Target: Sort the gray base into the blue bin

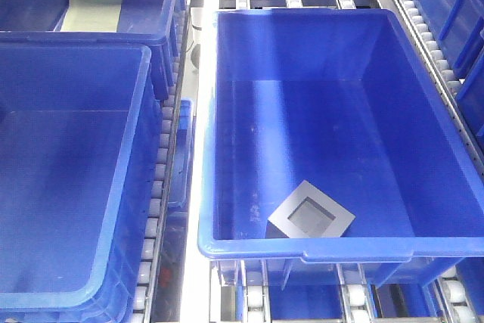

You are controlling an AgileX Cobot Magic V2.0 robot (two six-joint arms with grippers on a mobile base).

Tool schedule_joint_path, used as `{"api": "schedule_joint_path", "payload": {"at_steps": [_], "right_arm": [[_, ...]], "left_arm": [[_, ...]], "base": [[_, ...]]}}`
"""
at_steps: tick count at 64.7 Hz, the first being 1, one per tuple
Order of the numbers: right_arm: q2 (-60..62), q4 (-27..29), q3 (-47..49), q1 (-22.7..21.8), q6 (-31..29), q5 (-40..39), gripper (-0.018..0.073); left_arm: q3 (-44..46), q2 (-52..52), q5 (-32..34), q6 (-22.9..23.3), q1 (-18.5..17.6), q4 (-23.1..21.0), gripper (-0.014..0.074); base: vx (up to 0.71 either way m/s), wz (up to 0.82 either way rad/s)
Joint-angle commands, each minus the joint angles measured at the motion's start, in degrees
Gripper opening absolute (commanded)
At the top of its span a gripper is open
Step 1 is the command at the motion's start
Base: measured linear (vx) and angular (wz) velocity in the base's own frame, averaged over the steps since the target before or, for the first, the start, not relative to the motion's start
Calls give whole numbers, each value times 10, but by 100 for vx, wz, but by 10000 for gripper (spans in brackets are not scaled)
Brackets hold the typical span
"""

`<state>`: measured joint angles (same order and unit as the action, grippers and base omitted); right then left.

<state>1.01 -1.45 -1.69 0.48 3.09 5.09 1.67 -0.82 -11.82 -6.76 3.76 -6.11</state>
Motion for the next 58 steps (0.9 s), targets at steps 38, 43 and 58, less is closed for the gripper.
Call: {"api": "schedule_joint_path", "payload": {"at_steps": [38,43,58], "right_arm": [[4,-2,-1,-2,-4,-44,-4],[4,-2,-1,-2,-4,-44,-4],[4,-2,-1,-2,-4,-44,-4]], "left_arm": [[-39,-7,82,19,1,-4,-7],[-39,-7,82,19,1,-4,-7],[-39,-6,82,19,1,-4,-7]], "base": [[0,0],[0,0],[0,0]]}}
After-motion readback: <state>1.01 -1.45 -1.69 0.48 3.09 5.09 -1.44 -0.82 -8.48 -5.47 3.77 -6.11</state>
